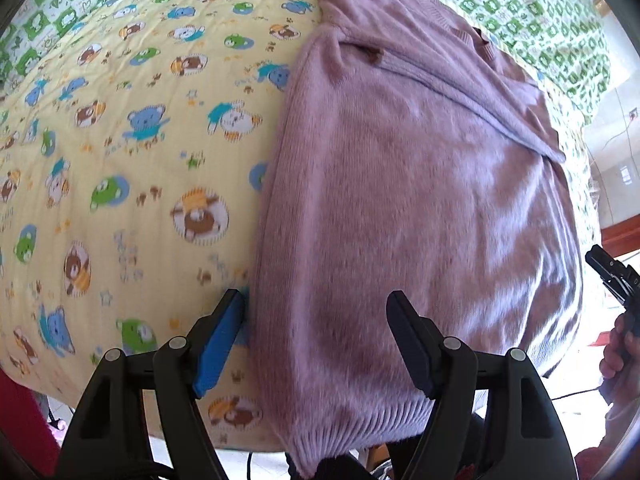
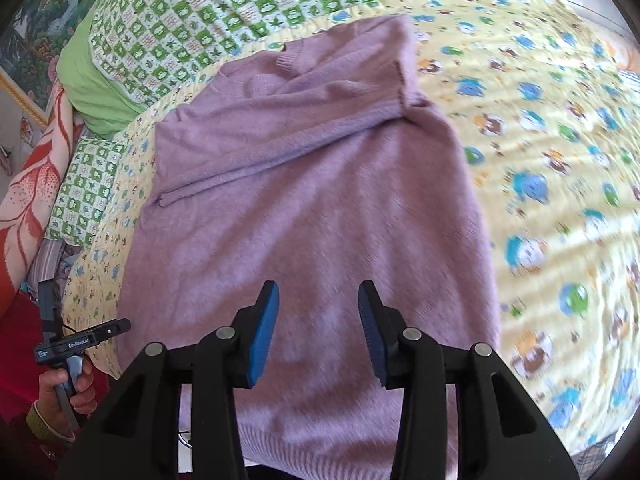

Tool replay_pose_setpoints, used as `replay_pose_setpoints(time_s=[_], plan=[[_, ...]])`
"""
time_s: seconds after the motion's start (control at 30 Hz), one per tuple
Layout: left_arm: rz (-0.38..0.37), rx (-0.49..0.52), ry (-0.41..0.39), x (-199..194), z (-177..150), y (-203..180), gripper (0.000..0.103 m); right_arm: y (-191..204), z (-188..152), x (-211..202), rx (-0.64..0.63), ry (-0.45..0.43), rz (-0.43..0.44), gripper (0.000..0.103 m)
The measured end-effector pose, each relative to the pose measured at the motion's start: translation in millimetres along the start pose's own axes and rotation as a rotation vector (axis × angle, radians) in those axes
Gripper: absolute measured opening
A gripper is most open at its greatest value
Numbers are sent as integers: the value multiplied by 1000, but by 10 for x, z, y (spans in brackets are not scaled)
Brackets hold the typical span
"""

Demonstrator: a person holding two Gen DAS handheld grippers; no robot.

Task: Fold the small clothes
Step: 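Grasp the ribbed hem of the sweater with both grippers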

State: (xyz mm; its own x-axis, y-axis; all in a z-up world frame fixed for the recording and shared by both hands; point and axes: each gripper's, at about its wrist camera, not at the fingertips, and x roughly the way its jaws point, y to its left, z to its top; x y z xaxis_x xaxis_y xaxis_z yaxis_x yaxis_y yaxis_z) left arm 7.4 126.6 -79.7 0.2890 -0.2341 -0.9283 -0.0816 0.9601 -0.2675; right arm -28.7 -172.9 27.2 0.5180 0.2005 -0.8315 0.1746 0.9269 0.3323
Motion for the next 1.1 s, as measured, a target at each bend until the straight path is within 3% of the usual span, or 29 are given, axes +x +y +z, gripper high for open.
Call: replay_pose_setpoints(time_s=[0.53, 0.77, 0.97, 1.03, 1.1], plan=[[-8, 23, 44, -7, -451, 45, 80, -656, -619, -348, 137, 25, -95, 44], [-22, 22, 55, 13, -594, 38, 83, -901, -861, -343, 210, 38, -31, 44], [-73, -2, 63, 10, -744, 69, 81, -864, -968, -336, 191, 41, 51, 55], [-104, -18, 66, 33, -771, 42, 79, -814, -1013, -318, 183, 52, 104, 55], [-101, -19, 65, 52, -795, 24, 71, -757, -1072, -294, 173, 64, 148, 55]])
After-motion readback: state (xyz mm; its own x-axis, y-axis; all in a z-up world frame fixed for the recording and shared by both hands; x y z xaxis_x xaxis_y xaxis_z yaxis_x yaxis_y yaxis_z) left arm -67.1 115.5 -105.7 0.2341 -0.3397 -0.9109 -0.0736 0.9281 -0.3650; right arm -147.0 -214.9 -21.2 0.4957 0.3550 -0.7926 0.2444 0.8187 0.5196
